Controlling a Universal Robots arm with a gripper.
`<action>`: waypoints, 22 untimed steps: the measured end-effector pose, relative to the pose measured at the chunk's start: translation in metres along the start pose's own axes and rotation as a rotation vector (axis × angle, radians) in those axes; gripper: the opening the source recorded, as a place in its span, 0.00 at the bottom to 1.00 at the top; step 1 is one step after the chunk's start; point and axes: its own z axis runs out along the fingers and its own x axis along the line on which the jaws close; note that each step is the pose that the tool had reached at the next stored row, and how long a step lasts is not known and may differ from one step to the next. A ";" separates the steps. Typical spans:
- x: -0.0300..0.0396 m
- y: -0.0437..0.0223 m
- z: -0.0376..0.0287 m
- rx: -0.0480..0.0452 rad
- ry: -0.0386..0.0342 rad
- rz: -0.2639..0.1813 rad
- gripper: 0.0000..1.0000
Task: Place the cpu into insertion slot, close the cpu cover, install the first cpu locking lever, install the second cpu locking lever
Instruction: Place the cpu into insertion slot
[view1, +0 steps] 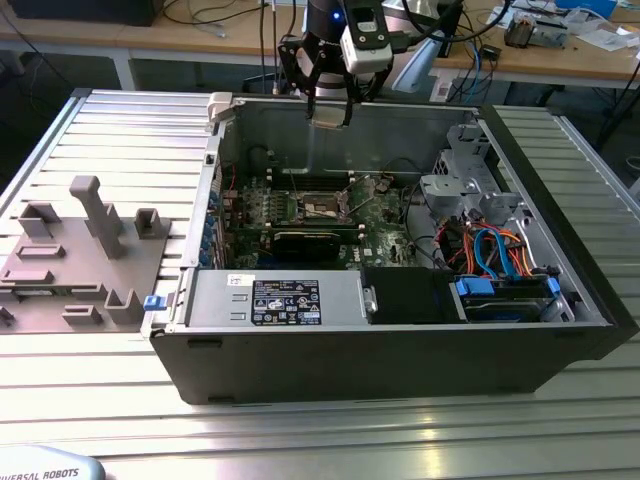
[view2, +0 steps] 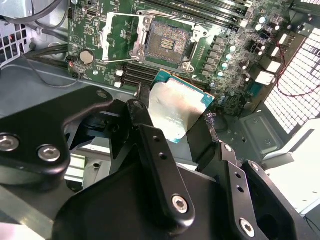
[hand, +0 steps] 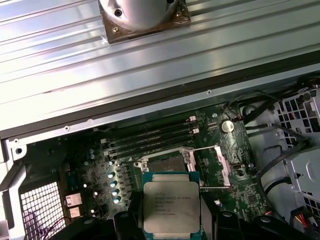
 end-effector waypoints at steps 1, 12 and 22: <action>0.0000 0.0000 0.0000 0.0000 -0.0003 0.002 0.54; 0.0000 0.0000 0.0001 -0.0004 -0.0020 0.023 0.54; 0.0000 0.0000 0.0002 -0.0009 -0.0039 0.044 0.54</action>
